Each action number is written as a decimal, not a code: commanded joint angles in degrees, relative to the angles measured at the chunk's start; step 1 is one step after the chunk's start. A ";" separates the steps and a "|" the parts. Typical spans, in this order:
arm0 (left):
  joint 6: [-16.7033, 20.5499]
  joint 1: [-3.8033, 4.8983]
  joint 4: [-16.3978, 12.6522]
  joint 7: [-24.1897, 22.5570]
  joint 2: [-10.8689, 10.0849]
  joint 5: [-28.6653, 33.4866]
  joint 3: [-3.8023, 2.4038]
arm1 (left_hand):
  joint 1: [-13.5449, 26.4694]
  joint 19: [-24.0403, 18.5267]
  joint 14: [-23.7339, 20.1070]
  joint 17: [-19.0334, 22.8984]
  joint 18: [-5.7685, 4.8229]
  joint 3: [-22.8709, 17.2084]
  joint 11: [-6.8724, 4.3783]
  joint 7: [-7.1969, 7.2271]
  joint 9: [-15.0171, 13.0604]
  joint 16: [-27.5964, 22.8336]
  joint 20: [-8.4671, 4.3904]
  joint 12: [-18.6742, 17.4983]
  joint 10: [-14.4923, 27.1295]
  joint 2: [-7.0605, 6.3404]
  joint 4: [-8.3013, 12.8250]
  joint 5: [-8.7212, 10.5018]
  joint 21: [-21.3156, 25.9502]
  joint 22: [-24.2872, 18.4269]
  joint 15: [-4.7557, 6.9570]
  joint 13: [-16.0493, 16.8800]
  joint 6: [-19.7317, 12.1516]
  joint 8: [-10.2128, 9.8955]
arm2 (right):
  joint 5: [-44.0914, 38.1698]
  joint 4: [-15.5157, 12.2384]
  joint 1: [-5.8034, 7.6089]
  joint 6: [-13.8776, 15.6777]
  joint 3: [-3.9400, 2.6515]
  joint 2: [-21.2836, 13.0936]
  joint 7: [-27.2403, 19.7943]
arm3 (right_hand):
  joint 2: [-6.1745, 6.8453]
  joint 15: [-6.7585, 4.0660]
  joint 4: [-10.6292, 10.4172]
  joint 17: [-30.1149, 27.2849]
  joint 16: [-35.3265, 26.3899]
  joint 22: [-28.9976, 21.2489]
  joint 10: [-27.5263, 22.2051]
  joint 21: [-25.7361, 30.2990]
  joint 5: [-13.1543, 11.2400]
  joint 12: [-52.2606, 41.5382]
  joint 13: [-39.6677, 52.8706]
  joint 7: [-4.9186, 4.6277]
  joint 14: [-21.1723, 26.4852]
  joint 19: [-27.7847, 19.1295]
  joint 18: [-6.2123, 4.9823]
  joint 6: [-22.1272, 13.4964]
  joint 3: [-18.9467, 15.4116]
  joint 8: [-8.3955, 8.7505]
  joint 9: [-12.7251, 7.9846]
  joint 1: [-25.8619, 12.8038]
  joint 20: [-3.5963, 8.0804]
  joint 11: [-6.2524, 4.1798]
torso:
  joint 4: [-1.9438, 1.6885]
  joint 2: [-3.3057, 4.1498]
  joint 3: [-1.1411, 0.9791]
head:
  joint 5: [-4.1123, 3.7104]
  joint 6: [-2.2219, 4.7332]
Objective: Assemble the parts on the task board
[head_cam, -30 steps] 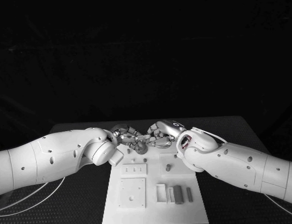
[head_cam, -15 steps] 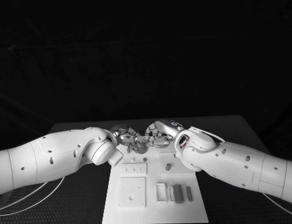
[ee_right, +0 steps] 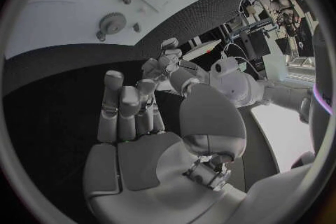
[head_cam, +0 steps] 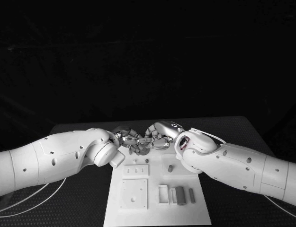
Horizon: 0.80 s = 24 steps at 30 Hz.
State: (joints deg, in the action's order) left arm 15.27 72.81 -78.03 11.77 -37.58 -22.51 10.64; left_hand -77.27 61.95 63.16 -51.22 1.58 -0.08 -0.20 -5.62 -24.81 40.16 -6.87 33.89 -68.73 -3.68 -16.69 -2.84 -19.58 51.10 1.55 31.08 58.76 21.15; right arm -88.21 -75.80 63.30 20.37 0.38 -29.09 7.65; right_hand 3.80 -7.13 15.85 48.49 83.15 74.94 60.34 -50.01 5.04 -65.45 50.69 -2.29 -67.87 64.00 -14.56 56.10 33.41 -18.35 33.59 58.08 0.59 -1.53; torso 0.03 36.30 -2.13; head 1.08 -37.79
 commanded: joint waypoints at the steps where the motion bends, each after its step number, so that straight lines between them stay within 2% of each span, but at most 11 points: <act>1: -0.60 0.25 -0.05 -0.22 0.41 -0.24 -0.17 | 0.18 0.37 0.34 0.18 0.14 -0.37 -0.21 0.08 0.04 0.34 -0.27 0.24 -0.21 0.29 -0.10 -0.03 -0.29 0.16 0.12 0.17 0.54 0.21 | -1.10 -0.34 -0.10 -1.36 0.15 0.42 -0.33 | 0.51 -0.37 0.06 0.05 0.07 0.82 0.34 -0.16 0.19 -0.13 -0.06 -2.43 0.02 0.51 -0.44 3.88 0.46 -0.17 -0.09 0.21 0.08 -0.02 | 0.00 0.02 -0.01 | 0.04 -0.04; 5: -0.83 0.29 -0.13 0.21 0.43 -0.25 -0.17 | 0.08 0.70 0.72 0.30 0.18 -0.94 -0.54 0.42 -0.07 0.88 -0.53 0.59 -0.72 0.29 0.01 -0.29 -0.37 0.44 0.37 0.52 1.25 0.31 | -1.16 -0.07 -0.10 -1.37 0.18 0.51 -0.23 | 0.51 -0.37 0.07 0.05 0.07 0.82 0.34 -0.16 0.19 -0.13 -0.07 -2.43 0.01 0.51 -0.44 3.89 0.46 -0.16 -0.08 0.19 0.08 -0.02 | -0.03 0.04 0.00 | 0.00 -0.06; 8: -1.00 0.29 -0.24 0.50 0.37 -0.27 -0.17 | -1.19 0.86 0.92 0.46 0.10 -1.73 -0.77 0.64 -0.13 1.42 -0.73 0.83 -1.03 0.47 0.12 -1.30 -0.36 0.76 0.57 0.89 1.80 0.22 | -1.20 0.16 -0.10 -1.40 0.19 0.52 -0.16 | 0.51 -0.37 0.06 0.05 0.07 0.82 0.35 -0.16 0.19 -0.13 -0.07 -2.43 0.01 0.52 -0.44 3.90 0.47 -0.15 -0.08 0.18 0.08 -0.02 | -0.06 0.04 0.03 | -0.08 -0.12; 14: -1.23 0.29 -0.34 1.08 0.18 0.00 -0.17 | -5.91 1.04 1.15 0.83 -0.19 -4.71 -1.11 1.00 -0.45 2.71 -1.03 1.27 -1.61 1.27 0.38 -3.21 -0.17 1.61 0.82 1.88 2.84 -0.05 | -1.21 0.65 -0.10 -1.69 0.21 0.75 -0.11 | 0.49 -0.37 0.06 0.05 0.06 0.82 0.36 -0.16 0.19 -0.13 -0.07 -2.43 0.00 0.53 -0.44 3.91 0.49 -0.14 -0.07 0.16 0.09 -0.02 | -0.07 0.05 0.04 | -0.13 -0.20; 19: -1.88 0.29 -0.33 0.65 -0.01 0.83 -0.18 | -8.72 1.24 1.30 0.91 -0.30 -7.00 -1.45 1.36 -0.93 3.50 -1.19 1.65 -2.11 2.14 0.67 -3.87 -0.02 2.10 0.98 2.64 3.55 -0.01 | -1.24 0.96 -0.11 -2.37 0.26 0.89 -0.02 | 0.47 -0.37 0.04 0.05 0.06 0.81 0.36 -0.16 0.18 -0.13 -0.08 -2.43 -0.01 0.53 -0.44 3.92 0.50 -0.13 -0.07 0.12 0.09 -0.02 | -0.05 0.06 0.00 | -0.17 -0.26; 20: -2.33 0.29 -0.31 0.32 -0.06 1.21 -0.18 | -9.20 1.24 1.32 0.89 -0.35 -7.43 -1.51 1.42 -1.09 3.75 -1.21 1.74 -2.20 2.15 0.73 -5.14 0.04 2.25 0.99 2.86 3.68 -0.01 | -1.24 1.10 -0.11 -2.63 0.28 0.94 -0.01 | 0.46 -0.37 0.04 0.05 0.06 0.81 0.36 -0.16 0.18 -0.13 -0.08 -2.43 -0.01 0.53 -0.44 3.92 0.50 -0.12 -0.07 0.12 0.09 -0.02 | -0.05 0.06 0.01 | -0.17 -0.28; 24: -2.50 0.28 -0.10 -0.69 -0.22 2.35 -0.23 | -9.43 0.82 0.93 0.70 -0.55 -8.15 -1.59 1.50 -1.60 4.41 -1.19 1.83 -2.19 1.51 0.71 -12.19 0.37 2.79 0.95 3.54 3.88 -0.09 | -1.25 1.63 -0.14 -3.09 0.63 1.13 0.01 | 0.46 -0.37 0.03 0.05 0.05 0.81 0.36 -0.16 0.18 -0.13 -0.08 -2.43 -0.01 0.53 -0.44 3.92 0.50 -0.11 -0.07 0.08 0.08 -0.02 | -0.06 0.07 0.04 | -0.26 -0.26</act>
State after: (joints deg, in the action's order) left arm 14.51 72.84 -77.93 13.49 -37.84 -21.88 10.65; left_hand -85.43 62.98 64.09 -50.44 0.88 -7.56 -1.53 -4.57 -25.00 44.33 -7.89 35.66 -70.46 -3.07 -16.43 -14.50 -19.50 53.83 2.47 34.57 61.84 20.70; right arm -88.80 -74.60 63.39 19.62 0.70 -27.95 7.55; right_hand 4.54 -7.02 15.97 48.48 83.15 74.92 60.43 -50.01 4.83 -65.45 50.70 -2.22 -67.93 64.22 -14.22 57.28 33.61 -18.33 33.58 57.80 0.81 -1.44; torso -0.03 36.36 -2.10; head 0.91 -38.07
